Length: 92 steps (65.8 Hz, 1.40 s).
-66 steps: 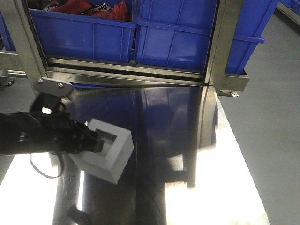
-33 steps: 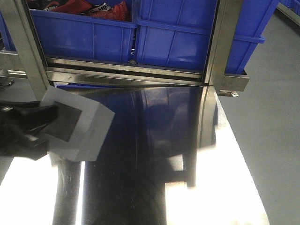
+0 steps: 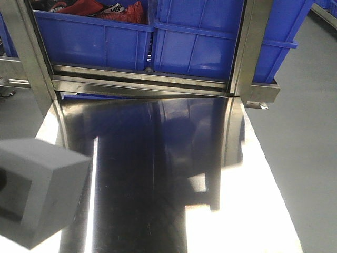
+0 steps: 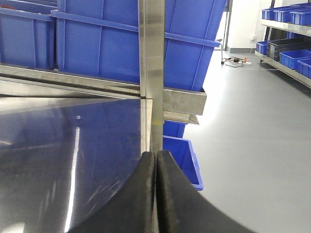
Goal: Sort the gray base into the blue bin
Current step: 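Raise the held gray block close to the robot body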
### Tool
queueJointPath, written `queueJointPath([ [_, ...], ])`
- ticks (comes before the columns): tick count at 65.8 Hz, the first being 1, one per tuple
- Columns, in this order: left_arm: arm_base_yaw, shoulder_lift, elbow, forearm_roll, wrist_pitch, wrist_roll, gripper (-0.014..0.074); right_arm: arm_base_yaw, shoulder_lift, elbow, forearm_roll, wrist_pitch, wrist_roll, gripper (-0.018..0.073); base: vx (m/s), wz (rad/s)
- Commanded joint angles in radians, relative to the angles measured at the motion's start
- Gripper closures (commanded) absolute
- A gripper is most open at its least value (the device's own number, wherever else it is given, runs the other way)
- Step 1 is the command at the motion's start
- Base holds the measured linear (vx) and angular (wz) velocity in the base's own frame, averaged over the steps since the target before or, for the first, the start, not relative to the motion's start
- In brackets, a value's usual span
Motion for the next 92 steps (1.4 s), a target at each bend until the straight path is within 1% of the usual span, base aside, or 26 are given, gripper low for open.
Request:
queueJointPath([
  [1,-0.006,-0.052,0.036,-0.005,-0.124,-0.009,0.0602,-0.003,-0.013,0.015,-0.006,-0.074,-0.006,0.0568,0.0,0.0],
  [9,-0.006,-0.11,0.096,-0.005,-0.166,-0.009,0.0602,-0.003,-0.013,0.015,-0.006,-0.074,-0.006,0.0568,0.0,0.0],
  [17,-0.006,-0.132,0.12,-0.005,-0.203,-0.009,0.0602,-0.003,-0.013,0.015,-0.006,-0.074,-0.006,0.0568,0.0,0.0],
  [92,-0.006,-0.132,0.12,-0.006,-0.208,-0.009,0.0602,-0.003,-0.012,0.015,-0.006,-0.074,-0.006,0.0568,0.0,0.0],
])
